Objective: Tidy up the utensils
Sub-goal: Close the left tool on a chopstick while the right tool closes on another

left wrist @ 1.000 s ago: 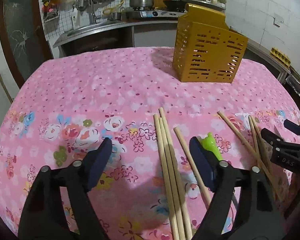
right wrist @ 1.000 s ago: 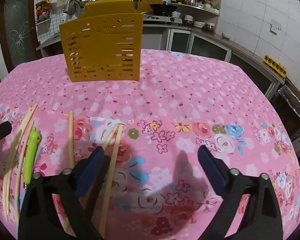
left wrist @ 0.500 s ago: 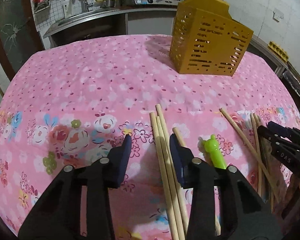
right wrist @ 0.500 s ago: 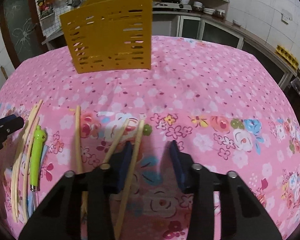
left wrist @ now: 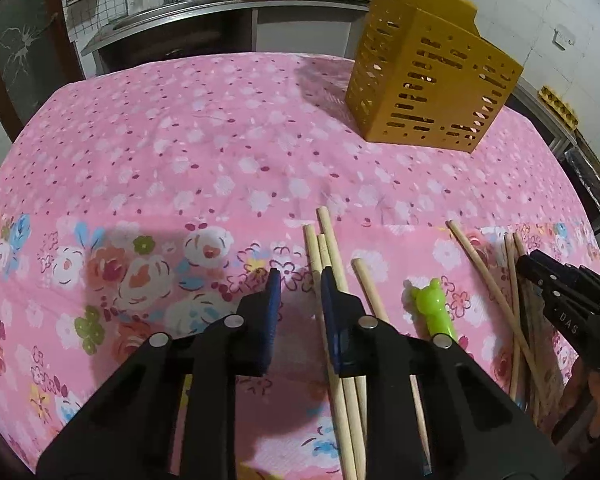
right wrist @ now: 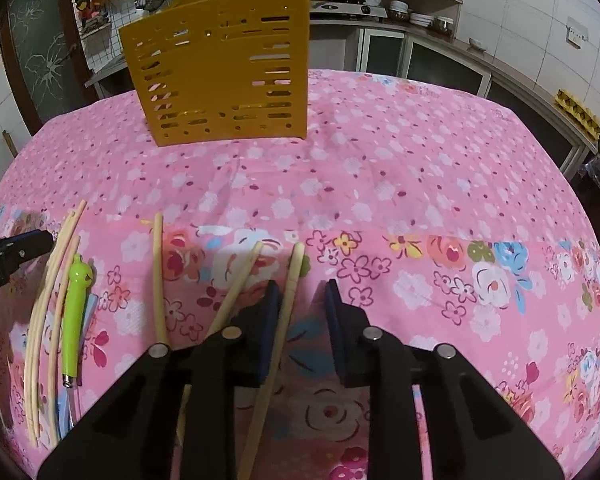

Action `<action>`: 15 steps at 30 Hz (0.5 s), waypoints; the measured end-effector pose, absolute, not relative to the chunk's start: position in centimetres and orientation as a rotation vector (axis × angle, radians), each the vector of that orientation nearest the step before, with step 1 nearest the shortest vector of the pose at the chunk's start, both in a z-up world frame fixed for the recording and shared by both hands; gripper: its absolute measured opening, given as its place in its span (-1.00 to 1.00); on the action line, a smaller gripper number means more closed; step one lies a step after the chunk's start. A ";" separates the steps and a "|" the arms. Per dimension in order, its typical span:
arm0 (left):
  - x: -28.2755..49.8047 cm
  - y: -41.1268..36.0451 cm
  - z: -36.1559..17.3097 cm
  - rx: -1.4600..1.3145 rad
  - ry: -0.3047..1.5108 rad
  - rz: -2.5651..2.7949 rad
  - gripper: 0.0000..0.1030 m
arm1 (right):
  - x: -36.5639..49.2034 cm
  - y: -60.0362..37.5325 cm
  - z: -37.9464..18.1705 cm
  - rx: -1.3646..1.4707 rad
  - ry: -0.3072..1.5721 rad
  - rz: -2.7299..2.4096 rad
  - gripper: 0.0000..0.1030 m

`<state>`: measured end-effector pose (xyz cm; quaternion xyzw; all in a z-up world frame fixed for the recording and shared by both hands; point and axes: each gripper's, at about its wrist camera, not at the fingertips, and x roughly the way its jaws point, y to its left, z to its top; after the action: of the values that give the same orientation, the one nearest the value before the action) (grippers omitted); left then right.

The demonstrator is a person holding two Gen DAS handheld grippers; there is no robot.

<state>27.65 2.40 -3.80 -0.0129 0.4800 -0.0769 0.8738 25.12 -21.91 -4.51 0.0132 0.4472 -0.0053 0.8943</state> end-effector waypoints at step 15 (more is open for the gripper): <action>28.2 1.5 -4.4 0.008 1.050 -0.165 -0.85 | 25.1 -21.8 -4.4 0.023 0.948 -0.026 -0.53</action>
<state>28.19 1.52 -4.44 0.0037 0.5006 -0.0785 0.8621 25.14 -21.85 -4.41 0.0109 0.4566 -0.0127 0.8895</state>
